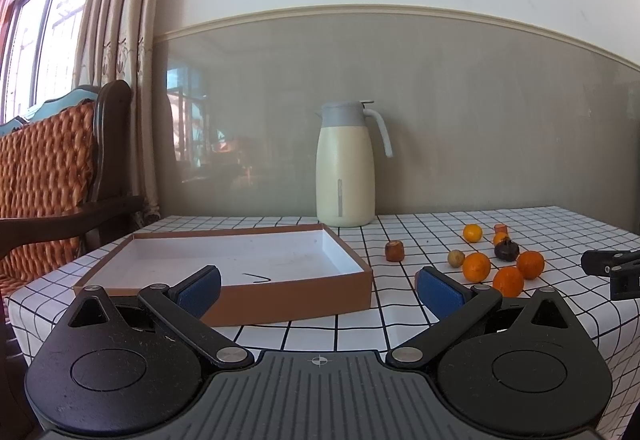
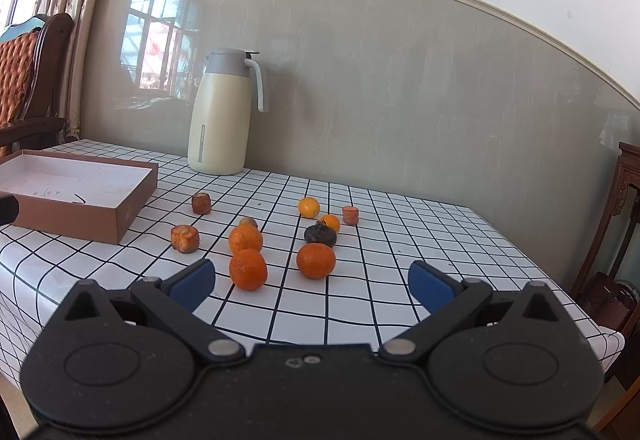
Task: Organize fruits
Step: 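Move the left tool toward the peeled orange near the tray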
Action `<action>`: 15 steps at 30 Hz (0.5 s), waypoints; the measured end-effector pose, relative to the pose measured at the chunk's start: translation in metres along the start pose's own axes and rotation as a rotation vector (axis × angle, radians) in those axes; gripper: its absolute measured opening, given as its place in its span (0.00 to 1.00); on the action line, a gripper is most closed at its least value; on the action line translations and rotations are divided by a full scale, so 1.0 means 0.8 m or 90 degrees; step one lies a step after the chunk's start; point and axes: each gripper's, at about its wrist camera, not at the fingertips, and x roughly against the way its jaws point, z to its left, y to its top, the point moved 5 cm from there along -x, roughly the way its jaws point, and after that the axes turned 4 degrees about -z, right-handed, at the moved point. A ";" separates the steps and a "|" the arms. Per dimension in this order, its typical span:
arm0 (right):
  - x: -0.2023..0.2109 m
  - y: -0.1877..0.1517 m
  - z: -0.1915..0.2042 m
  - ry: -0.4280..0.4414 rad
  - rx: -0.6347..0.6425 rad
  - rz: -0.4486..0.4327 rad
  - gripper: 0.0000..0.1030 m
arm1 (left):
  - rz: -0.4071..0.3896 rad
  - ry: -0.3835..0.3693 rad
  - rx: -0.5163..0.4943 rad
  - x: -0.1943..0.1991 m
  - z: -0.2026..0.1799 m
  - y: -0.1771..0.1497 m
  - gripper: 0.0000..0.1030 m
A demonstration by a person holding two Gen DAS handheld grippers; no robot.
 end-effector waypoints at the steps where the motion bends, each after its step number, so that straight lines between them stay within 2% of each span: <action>1: 0.000 0.000 -0.001 0.001 -0.001 0.001 0.94 | 0.000 0.001 0.000 0.000 0.000 0.000 1.00; 7: -0.003 0.000 -0.002 0.010 -0.004 0.011 0.94 | -0.011 0.005 0.007 0.005 0.001 0.000 1.00; 11: -0.011 0.002 -0.001 0.035 0.007 0.024 0.94 | 0.008 0.008 0.008 -0.001 0.001 -0.001 1.00; 13: -0.018 0.005 -0.001 0.048 0.009 0.020 0.91 | 0.008 0.002 0.015 -0.006 0.001 0.000 1.00; 15: -0.029 0.006 0.002 0.058 0.017 0.025 0.80 | 0.001 -0.012 0.018 -0.013 -0.004 0.003 1.00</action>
